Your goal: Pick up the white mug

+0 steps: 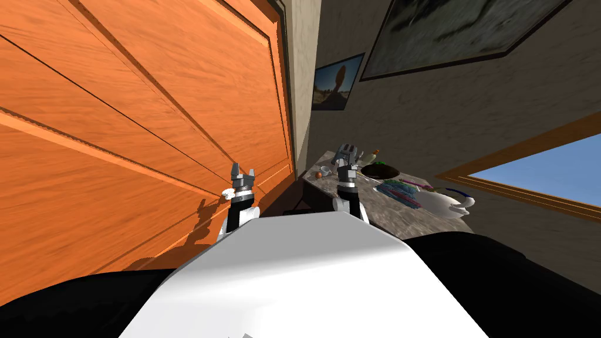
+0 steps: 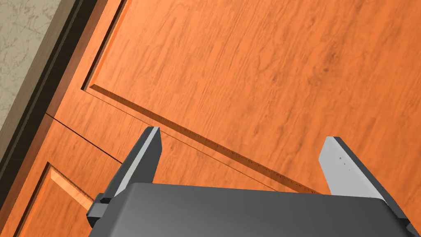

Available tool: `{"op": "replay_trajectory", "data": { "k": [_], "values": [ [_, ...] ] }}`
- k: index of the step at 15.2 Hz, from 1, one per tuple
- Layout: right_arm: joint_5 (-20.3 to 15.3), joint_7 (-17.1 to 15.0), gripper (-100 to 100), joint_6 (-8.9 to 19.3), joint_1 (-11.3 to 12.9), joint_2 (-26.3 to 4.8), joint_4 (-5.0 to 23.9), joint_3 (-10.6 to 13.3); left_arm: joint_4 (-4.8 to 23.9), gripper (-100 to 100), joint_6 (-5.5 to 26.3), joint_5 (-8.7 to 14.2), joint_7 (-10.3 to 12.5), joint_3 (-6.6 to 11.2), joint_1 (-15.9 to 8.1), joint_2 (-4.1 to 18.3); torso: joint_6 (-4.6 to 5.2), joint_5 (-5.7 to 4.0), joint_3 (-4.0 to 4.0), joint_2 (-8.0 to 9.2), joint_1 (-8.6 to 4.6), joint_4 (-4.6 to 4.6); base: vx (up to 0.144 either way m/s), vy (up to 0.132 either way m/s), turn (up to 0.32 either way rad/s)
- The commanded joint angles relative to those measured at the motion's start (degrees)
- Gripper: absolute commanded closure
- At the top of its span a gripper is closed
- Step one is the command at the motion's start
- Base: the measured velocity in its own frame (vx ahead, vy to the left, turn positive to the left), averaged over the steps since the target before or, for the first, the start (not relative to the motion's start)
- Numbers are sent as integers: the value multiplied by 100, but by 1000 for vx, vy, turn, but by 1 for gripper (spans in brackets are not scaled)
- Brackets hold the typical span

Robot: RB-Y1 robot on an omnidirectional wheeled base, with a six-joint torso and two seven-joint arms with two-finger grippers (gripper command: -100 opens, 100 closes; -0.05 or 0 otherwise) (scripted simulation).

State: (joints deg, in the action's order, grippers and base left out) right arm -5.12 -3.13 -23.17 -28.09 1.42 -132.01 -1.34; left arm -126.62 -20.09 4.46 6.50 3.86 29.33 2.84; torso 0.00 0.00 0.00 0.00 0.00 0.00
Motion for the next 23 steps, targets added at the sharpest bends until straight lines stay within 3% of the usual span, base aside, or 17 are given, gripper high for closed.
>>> {"op": "replay_trajectory", "data": {
  "k": [1,6,8,13,18,20,23],
  "values": [
    [63,-80,-100,57,57,-234,59,-45,0,0,0,0,0,0,0,0,0,0,0,0,0,0,-8,-5,26],
    [309,-400,-100,287,280,-731,298,-222,0,0,0,0,0,0,-1,0,-2,-3,7,12,-17,2,-31,-24,55],
    [557,-715,-100,526,503,-1028,546,-402,0,0,0,0,0,0,-1,0,-1,-4,9,16,-19,3,-50,-37,80],
    [858,-1132,-100,825,774,-1292,855,-623,0,0,0,0,0,0,-1,0,-2,-5,12,21,-23,5,-55,-39,75],
    [1387,-1738,-100,1366,1249,-1628,1411,-1016,0,0,0,0,0,0,-1,0,0,-5,14,24,-21,5,-62,-38,81],
    [1387,-1857,-100,1366,1249,-1628,1411,-1016,0,0,0,0,0,0,-1,0,-2,-4,15,26,-21,6,-60,-35,64],
    [1777,-2285,-100,1769,1600,-1813,1833,-1309,0,0,0,0,0,0,-1,0,-1,-4,11,19,-18,4,-55,-34,93]
  ]
}}
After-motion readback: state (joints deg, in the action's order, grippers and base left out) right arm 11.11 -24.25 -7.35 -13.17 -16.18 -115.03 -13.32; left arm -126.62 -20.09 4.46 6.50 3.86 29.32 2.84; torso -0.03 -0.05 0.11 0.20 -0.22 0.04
